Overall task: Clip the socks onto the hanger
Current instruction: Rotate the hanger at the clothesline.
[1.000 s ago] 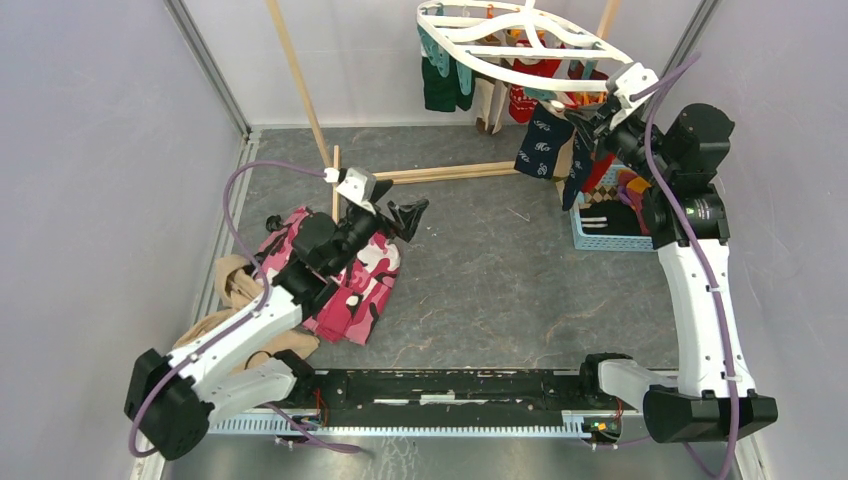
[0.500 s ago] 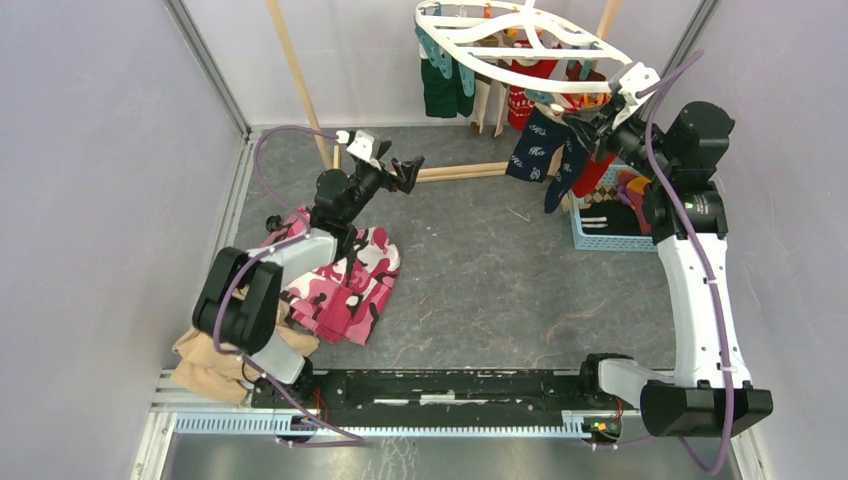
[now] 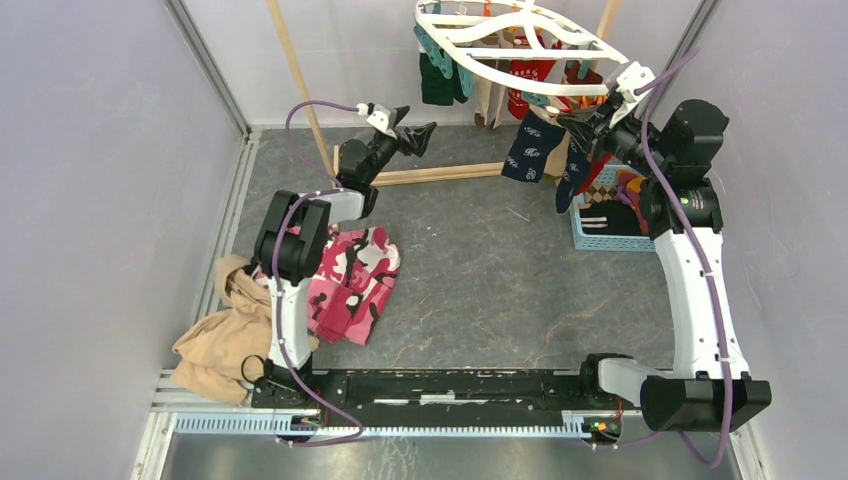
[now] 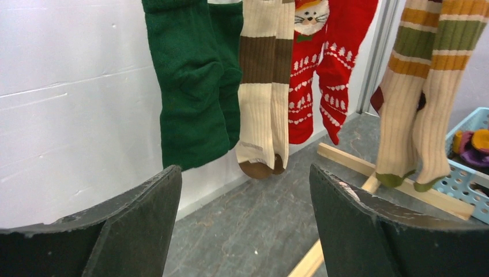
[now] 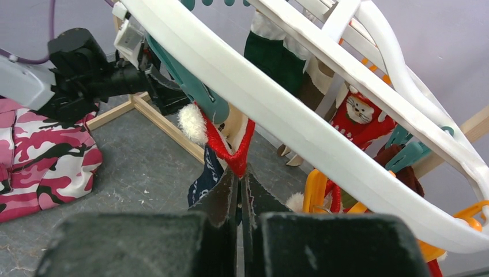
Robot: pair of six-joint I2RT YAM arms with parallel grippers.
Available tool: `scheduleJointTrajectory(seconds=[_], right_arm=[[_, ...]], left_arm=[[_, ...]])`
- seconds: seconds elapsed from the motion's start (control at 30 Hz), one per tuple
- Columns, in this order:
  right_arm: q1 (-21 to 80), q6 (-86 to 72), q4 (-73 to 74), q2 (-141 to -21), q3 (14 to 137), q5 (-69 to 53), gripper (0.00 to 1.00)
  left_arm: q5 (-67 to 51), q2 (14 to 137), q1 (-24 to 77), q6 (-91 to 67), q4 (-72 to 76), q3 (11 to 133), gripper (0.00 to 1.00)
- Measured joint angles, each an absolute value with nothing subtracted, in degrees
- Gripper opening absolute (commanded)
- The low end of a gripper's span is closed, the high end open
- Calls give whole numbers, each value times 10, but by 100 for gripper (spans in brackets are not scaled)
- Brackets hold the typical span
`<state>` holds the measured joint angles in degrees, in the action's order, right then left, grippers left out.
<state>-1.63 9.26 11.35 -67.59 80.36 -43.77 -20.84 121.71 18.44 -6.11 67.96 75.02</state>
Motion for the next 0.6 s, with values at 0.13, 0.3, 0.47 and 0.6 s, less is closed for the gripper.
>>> scheduleJointTrajectory(seconds=[0.13,0.3,0.47,0.6], right_arm=[[-16,88,112,-678,804,-444,3],[-16,82,110,-678,804,-453,4],[-16,76,107,-680,804,-461,4],[-16,73,108,-682,804,-465,4]], left_arm=[[-202,1272,184,-62,692,818,80],[-174,1334,184,-62,696,901,79],[-162,1402,182,-68,692,1006,76],[-161,1460,180,-79,686,1109,71]])
